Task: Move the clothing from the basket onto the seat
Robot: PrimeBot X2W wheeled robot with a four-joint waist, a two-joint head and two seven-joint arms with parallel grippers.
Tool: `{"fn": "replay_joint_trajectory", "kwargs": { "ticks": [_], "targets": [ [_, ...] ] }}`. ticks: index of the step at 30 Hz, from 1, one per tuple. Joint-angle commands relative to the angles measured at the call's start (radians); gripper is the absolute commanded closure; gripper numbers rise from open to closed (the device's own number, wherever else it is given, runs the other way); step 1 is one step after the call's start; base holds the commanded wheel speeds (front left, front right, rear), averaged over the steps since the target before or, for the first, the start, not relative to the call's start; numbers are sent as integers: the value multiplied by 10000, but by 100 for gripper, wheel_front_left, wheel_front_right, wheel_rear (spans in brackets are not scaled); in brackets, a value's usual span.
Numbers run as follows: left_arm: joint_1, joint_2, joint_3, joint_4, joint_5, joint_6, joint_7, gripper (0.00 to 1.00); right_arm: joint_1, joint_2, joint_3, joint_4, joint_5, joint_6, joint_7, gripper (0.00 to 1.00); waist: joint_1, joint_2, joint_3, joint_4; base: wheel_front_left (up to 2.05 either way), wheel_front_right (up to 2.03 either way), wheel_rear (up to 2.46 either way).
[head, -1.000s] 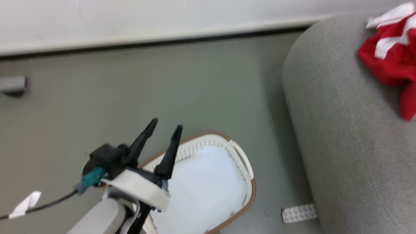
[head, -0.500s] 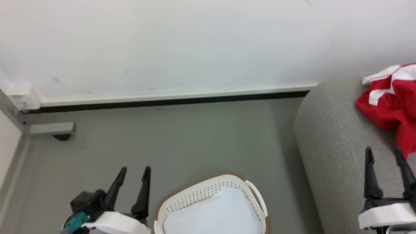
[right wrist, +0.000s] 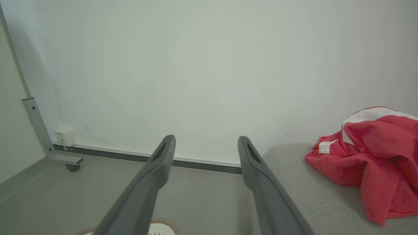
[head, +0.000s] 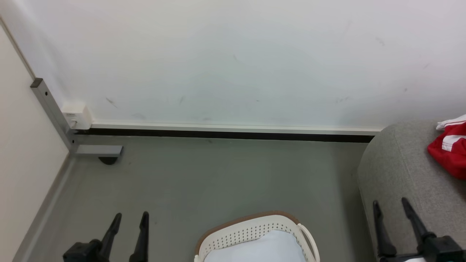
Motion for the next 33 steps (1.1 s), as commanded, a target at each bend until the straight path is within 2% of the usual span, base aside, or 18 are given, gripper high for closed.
{"fn": "replay_joint_trajectory", "kwargs": {
  "ticks": [1,8,14,23,33],
  "targets": [
    [201,-100,241,56,263,-181,-3,0,229,-9,124,151,137,-23,9,0,2,0,-48,24,0,0,0],
    [493,-634,1109,254,1031,-1093,-3,0,424,-20,351,599,455,-23,9,0,2,0,-181,-82,0,0,0],
    [440,-944,1530,414,1471,-1625,-3,0,406,-17,373,792,587,-23,11,0,2,0,-197,-228,0,0,0],
    [166,-1192,1792,624,1742,-1890,-4,0,220,-16,417,992,601,-23,9,0,2,0,-126,-417,0,0,0],
    [-255,-1430,1831,737,1727,-1965,-4,0,-341,-15,588,1182,454,-23,10,0,2,0,374,-391,0,0,0]
  ]
}}
